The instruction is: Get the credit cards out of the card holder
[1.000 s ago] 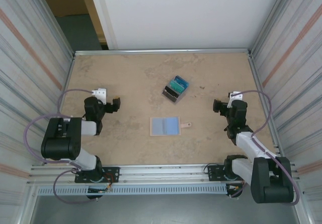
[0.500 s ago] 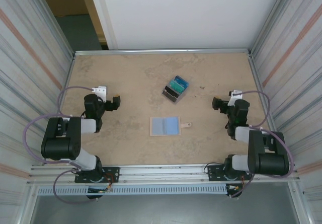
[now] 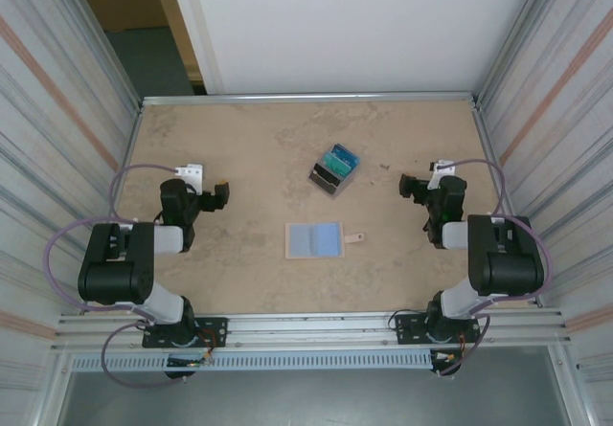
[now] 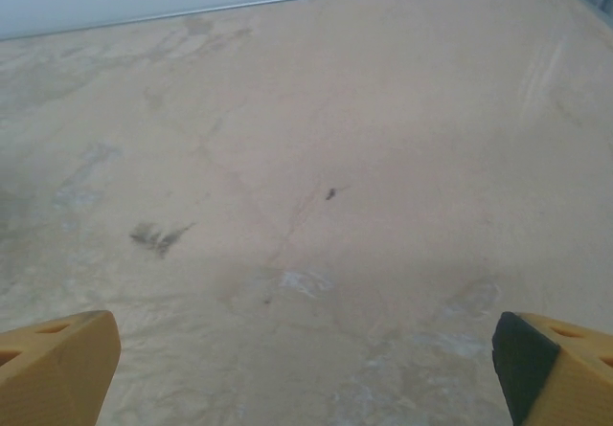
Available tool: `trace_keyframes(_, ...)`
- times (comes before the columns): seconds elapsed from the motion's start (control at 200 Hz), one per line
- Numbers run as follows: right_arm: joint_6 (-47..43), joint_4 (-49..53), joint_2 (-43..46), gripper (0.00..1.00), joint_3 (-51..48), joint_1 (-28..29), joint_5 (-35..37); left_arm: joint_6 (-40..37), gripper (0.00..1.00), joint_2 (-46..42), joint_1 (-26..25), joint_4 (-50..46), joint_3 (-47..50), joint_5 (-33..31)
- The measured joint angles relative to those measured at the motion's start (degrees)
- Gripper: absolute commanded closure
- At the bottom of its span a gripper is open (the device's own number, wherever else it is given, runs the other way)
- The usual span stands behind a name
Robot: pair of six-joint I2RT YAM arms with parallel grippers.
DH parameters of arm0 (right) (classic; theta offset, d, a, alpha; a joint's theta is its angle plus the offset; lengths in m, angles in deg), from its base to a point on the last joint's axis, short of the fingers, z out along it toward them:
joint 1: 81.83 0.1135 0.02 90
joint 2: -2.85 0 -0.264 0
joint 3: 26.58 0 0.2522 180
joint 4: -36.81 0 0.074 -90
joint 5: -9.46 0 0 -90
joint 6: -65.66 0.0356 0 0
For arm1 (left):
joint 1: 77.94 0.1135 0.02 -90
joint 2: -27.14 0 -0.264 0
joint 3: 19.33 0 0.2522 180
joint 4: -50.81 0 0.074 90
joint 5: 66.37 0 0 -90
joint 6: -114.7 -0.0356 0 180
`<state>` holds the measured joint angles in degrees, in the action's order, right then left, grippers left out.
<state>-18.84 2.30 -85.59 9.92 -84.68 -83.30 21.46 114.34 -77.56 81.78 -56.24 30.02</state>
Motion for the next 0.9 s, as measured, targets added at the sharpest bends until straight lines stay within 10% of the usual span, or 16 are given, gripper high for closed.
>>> trace_keyframes(0.897,-0.2,2.1,0.0,0.01,0.0,-0.7,-1.5,0.0,0.01,0.0,0.0,0.0,0.0,0.0)
